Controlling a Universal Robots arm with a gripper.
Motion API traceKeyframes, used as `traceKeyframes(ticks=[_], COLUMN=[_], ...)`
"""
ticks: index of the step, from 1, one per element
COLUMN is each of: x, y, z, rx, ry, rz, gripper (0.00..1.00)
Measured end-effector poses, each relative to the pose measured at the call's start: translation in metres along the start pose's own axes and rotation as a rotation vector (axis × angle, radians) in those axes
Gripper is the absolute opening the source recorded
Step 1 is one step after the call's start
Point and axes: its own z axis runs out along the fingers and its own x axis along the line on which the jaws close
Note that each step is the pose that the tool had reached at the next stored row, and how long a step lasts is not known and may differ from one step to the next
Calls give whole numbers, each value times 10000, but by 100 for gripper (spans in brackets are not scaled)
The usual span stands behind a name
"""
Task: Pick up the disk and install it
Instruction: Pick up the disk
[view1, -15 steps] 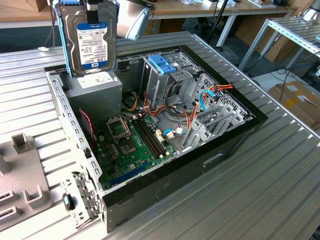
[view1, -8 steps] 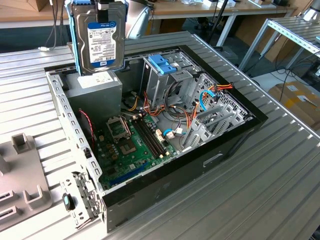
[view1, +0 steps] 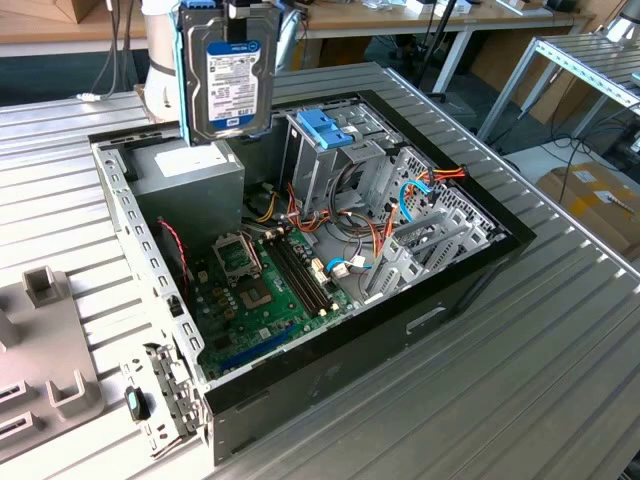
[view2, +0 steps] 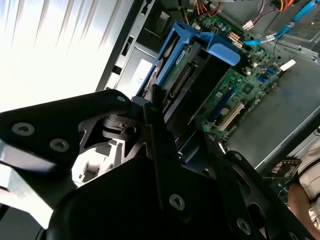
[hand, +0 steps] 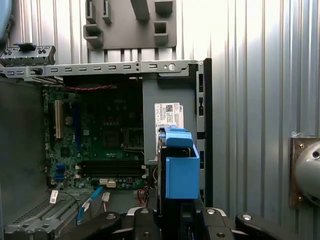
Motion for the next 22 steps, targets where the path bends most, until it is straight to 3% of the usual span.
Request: traceKeyframes(ticks=[16, 22], x=[-13, -20], y=[-288, -315], z=[10, 10], rx=[0, -1], ry=[0, 1], rz=[0, 0], gripper=[35, 35])
